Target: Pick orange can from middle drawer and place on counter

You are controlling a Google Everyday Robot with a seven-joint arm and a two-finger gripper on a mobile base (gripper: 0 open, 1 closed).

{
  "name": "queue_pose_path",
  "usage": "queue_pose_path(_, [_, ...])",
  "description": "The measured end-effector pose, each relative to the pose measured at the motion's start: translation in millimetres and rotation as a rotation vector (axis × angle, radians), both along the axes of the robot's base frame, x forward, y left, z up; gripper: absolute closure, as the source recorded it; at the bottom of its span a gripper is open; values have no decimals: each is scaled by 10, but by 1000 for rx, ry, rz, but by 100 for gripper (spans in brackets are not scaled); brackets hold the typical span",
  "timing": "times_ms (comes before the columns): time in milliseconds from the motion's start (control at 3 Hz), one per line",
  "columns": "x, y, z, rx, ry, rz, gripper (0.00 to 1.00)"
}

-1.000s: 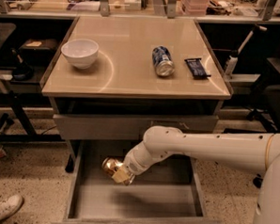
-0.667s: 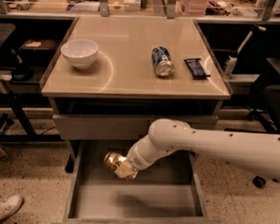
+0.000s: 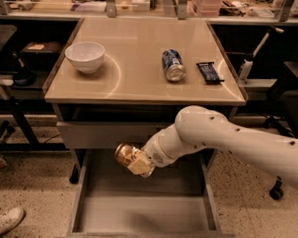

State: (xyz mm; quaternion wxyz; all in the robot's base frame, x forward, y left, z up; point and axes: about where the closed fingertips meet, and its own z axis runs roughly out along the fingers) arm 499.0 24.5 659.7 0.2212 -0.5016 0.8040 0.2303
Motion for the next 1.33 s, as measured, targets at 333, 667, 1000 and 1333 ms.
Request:
queue_pose_path(333, [-1,-13,14,-1,-3,-1,100])
queue_pose_path(667, [12,-54,319,0,-66,5,100])
queue_pose_path(1000, [23,-101,853,16,-149,24,100])
queue_pose_path(1333, [55,-86,1360,9,-216,55,100])
